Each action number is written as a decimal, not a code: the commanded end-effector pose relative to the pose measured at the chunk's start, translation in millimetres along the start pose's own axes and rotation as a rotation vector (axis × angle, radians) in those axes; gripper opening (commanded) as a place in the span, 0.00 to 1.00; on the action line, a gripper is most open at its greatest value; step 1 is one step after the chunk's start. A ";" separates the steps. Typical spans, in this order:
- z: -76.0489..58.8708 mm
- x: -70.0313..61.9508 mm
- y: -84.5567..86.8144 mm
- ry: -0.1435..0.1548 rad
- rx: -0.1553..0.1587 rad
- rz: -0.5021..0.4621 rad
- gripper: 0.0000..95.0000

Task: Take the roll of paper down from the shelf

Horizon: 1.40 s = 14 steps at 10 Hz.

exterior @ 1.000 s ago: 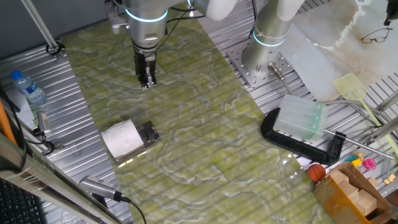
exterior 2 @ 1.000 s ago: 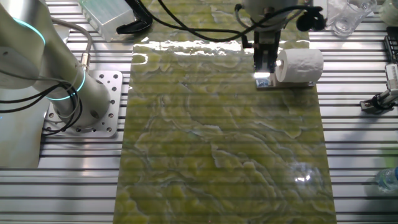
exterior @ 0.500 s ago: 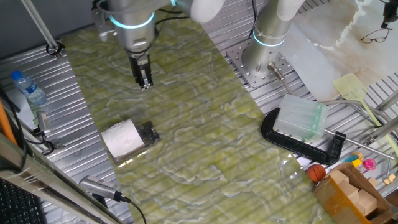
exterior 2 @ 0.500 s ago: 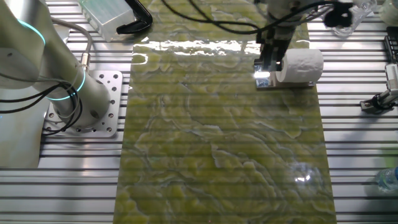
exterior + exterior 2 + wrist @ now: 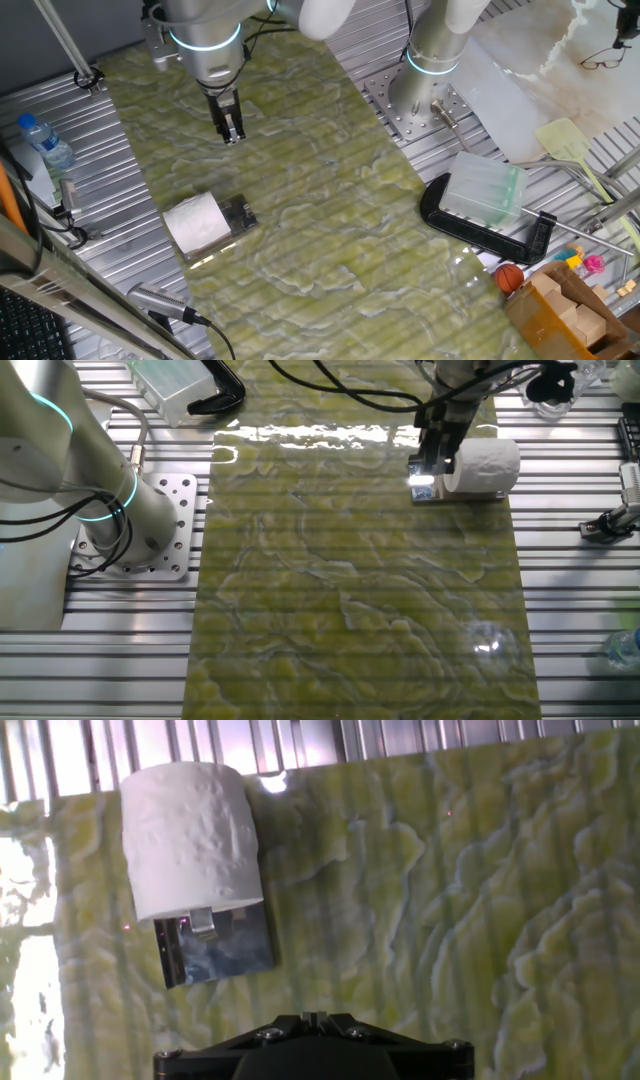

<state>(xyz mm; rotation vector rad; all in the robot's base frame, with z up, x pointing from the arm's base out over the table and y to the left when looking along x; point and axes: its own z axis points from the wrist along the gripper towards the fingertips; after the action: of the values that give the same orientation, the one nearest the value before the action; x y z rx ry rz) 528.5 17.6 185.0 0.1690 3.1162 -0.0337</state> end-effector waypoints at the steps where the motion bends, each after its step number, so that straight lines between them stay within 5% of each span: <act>1: 0.5 -1.7 0.5 0.007 -0.002 -0.003 0.00; 6: 0.7 -3.3 0.8 0.014 -0.009 0.026 0.00; 8: 1.8 -13.7 3.7 0.046 -0.006 0.034 0.00; 10: 3.7 -32.8 10.7 0.046 -0.009 0.028 0.00; 14: 12.1 -44.2 19.6 -0.009 -0.012 -0.026 0.00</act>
<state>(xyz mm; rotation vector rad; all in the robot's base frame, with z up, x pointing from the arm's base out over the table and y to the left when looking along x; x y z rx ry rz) 569.6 30.5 173.6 0.1316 3.1010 -0.0177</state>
